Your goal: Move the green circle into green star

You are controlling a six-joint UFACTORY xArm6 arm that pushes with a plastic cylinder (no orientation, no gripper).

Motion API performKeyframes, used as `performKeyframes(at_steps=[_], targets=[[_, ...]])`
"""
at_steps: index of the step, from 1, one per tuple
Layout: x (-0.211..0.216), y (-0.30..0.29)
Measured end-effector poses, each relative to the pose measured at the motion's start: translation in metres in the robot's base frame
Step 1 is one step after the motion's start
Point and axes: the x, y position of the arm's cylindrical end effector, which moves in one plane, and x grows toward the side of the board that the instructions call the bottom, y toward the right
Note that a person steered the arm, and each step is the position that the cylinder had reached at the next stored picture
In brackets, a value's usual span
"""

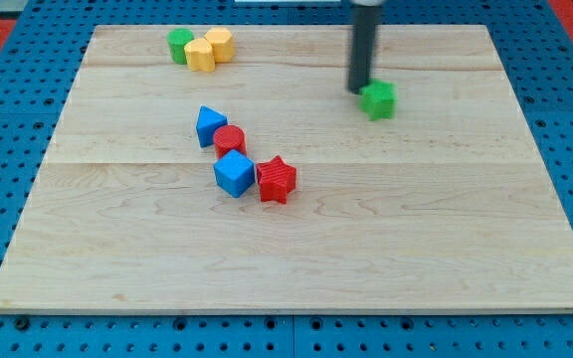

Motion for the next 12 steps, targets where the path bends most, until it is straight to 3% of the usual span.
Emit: performKeyframes(at_steps=[1,2,3,4,5,6,8,10,12], targets=[[0.034,0.043],[0.025,-0.006],[-0.025,-0.014],[-0.041,-0.065],[-0.111,-0.095],[-0.131,-0.141],[-0.124,-0.297],[-0.051,-0.292],[-0.006,-0.219]])
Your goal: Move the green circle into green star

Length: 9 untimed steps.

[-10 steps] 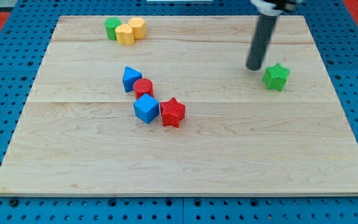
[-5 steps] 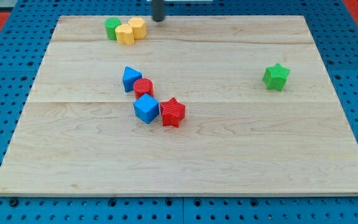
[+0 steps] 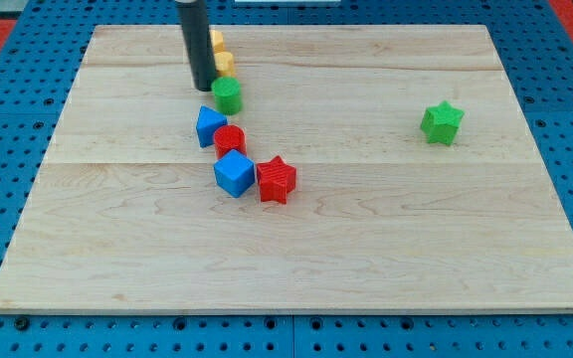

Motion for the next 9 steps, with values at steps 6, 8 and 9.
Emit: performKeyframes(at_steps=[6,8,9], targets=[[0.024,0.142],[0.013,0.139],[0.032,0.195]])
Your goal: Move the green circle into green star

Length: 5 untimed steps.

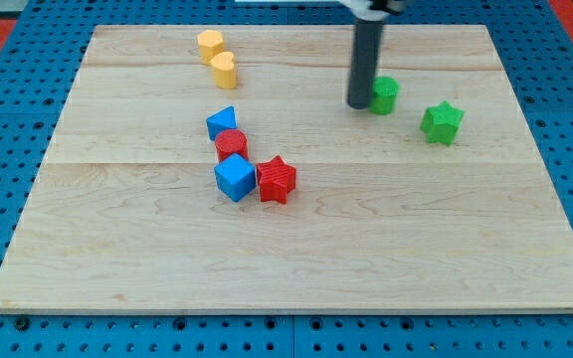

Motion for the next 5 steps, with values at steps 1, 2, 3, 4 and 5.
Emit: performKeyframes(at_steps=[1,2,3,4,5], targets=[[-0.019,-0.033],[-0.038,-0.029],[-0.025,0.007],[-0.019,0.026],[-0.02,0.026]])
